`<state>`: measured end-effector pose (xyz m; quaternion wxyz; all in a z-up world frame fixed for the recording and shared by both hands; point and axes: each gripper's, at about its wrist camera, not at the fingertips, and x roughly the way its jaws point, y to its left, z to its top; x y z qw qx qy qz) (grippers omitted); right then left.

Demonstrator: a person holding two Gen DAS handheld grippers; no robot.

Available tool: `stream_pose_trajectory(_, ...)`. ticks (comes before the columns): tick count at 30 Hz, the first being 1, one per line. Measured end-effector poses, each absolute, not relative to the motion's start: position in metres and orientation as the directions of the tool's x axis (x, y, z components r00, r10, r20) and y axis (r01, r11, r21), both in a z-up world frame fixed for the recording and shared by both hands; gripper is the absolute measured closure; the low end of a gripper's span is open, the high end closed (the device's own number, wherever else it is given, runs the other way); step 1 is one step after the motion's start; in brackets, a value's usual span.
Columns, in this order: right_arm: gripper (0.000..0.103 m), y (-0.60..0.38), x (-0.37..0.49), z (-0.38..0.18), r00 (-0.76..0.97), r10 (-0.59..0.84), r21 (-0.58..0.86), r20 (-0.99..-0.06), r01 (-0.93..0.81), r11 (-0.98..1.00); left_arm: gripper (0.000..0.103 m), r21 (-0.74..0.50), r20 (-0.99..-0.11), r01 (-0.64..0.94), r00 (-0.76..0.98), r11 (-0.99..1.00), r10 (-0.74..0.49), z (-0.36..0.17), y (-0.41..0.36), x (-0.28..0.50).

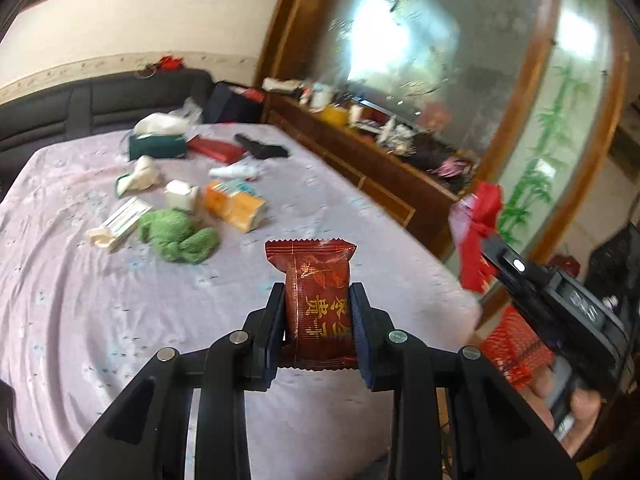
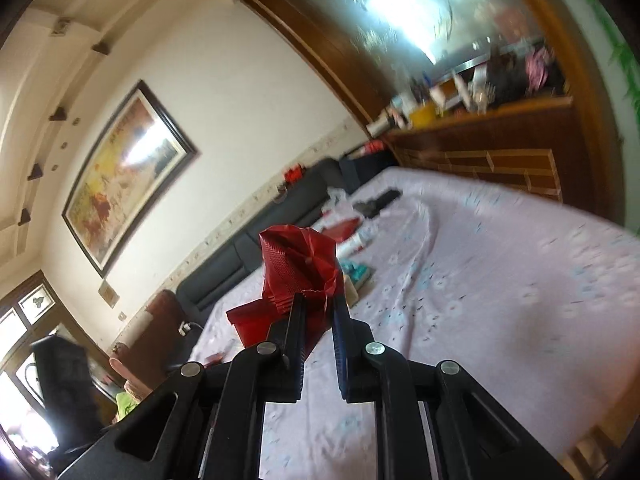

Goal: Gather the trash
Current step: 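Carry the dark red packet and red bag with both tools over the red wastebasket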

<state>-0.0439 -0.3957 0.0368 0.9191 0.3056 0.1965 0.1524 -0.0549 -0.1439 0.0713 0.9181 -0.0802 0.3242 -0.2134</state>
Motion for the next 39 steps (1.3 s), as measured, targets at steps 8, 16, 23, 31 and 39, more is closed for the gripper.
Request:
stream_pose_trajectory(8,0.089,-0.422,-0.135,0.069,0.925,0.273,0.541,-0.266,-0.092,0.836,0.074,-0.264,-0.517,0.433,0.69,0.862,-0.506,0.094,-0.183,-0.082)
stream_pose_trajectory(16,0.089,-0.443,-0.171,0.079,0.938,0.169,0.486,-0.302,-0.001,0.874,0.074,-0.214,-0.478,0.465,0.716,0.859,-0.508,0.11,-0.205,-0.102)
stream_pose_trajectory(23,0.089,-0.457,-0.195,0.096,0.946,0.087,0.428,-0.312,0.059,0.902,0.074,-0.212,-0.474,0.501,0.698,0.839,-0.536,0.113,-0.222,-0.106)
stream_pose_trajectory(31,0.088,-0.464,-0.215,0.105,0.951,0.022,0.391,-0.31,0.106,0.914,0.074,-0.211,-0.475,0.543,0.67,0.813,-0.57,0.112,-0.241,-0.112)
stream_pose_trajectory(39,0.088,-0.475,-0.229,0.117,0.955,-0.032,0.373,-0.296,0.146,0.916,0.074,-0.214,-0.466,0.597,0.634,0.773,-0.618,0.115,-0.258,-0.121)
